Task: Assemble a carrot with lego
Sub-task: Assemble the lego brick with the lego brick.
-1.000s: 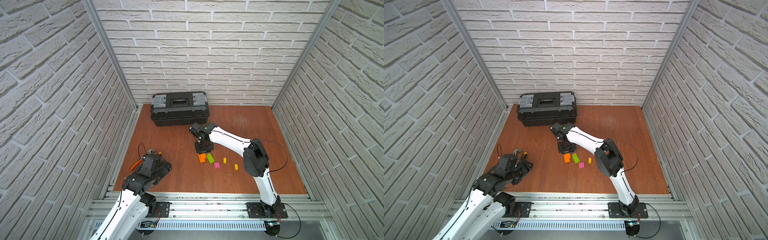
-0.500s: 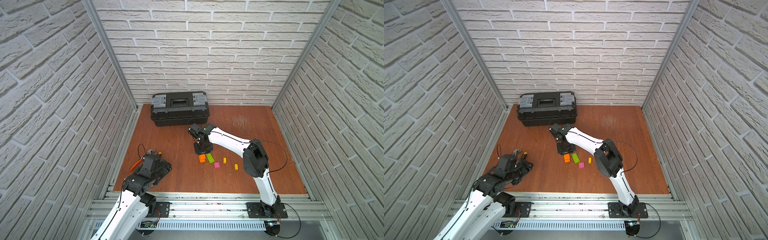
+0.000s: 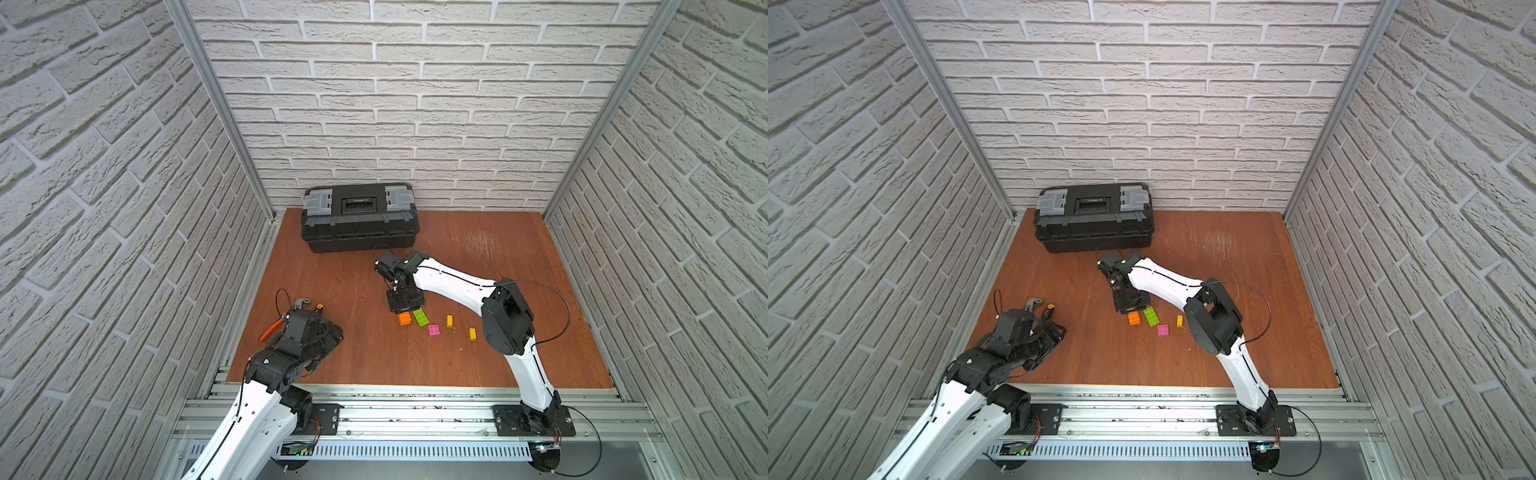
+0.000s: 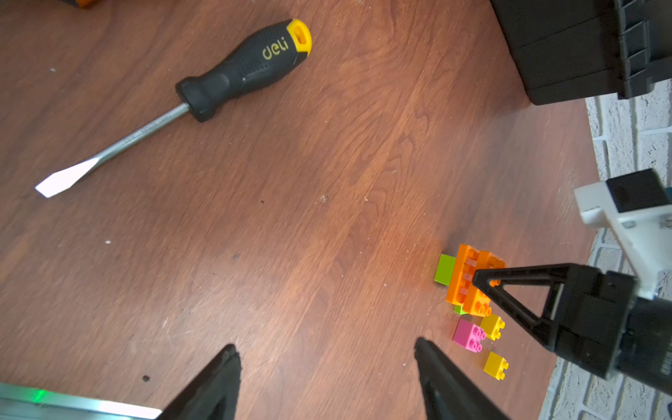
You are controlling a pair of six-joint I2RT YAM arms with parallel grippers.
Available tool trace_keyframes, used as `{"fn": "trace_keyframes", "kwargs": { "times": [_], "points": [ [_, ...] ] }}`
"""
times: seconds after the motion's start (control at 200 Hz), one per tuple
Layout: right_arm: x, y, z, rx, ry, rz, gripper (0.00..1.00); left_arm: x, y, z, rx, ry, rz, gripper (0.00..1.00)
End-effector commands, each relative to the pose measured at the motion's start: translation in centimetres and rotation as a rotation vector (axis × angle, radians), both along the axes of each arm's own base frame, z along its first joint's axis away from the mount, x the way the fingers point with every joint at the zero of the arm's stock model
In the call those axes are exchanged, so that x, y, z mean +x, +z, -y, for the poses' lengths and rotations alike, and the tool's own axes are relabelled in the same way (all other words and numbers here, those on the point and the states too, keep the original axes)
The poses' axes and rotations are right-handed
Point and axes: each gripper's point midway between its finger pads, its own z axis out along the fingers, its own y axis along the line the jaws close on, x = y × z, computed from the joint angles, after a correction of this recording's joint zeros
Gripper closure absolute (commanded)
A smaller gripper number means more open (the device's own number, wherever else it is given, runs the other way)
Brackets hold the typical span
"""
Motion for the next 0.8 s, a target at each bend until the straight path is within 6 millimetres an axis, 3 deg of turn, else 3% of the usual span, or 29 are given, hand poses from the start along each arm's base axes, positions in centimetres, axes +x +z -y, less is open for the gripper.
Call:
{"fn": "trace_keyframes", "kwargs": {
  "times": [0.0,0.795],
  "points": [
    [-0.3,-0.6,-0.1,-0.014,-0.007,0.001,0.86,0.0,-0.4,-0.1,0.003,-0.002,0.0,0.22],
    [0.4,-2.0,0.6,-0.063,-0.008,-0.016,0.84,-0.2,-0.3,-0.2,0.008,-0.007,-0.005,0.22]
  ]
}}
